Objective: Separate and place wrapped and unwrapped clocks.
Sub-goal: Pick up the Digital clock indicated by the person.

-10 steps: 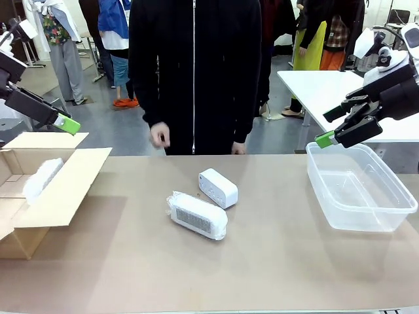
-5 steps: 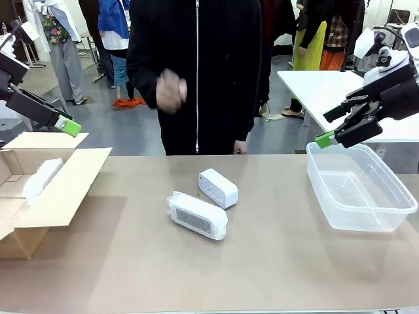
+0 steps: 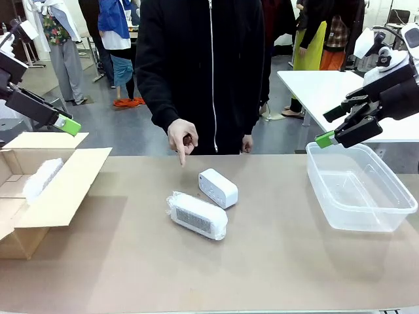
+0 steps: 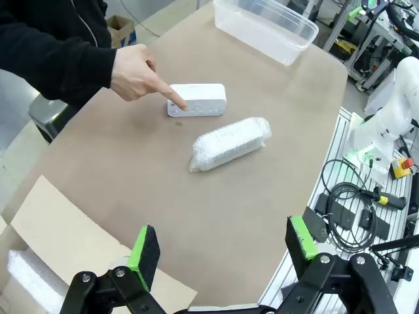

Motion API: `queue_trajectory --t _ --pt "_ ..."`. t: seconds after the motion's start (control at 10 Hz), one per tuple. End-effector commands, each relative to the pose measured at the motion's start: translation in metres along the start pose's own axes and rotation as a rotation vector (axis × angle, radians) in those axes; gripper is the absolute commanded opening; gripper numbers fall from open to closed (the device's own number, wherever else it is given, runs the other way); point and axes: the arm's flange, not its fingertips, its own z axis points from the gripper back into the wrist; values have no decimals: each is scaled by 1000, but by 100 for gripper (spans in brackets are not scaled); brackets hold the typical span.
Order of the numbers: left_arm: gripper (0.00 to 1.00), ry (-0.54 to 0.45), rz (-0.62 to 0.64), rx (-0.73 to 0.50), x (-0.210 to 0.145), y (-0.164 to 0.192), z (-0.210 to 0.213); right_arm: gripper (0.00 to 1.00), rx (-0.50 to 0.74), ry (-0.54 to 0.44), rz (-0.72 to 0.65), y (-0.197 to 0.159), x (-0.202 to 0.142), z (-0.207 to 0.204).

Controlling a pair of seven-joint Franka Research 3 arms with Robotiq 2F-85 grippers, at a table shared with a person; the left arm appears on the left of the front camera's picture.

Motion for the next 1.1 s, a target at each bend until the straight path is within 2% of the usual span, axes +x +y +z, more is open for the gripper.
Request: queue_trajectory --t 0.0,1.0 --pt "100 -5 0 14 0 0 0 100 16 -11 -1 0 0 -2" --pt "100 -5 0 14 0 0 0 100 16 -11 -1 0 0 -2"
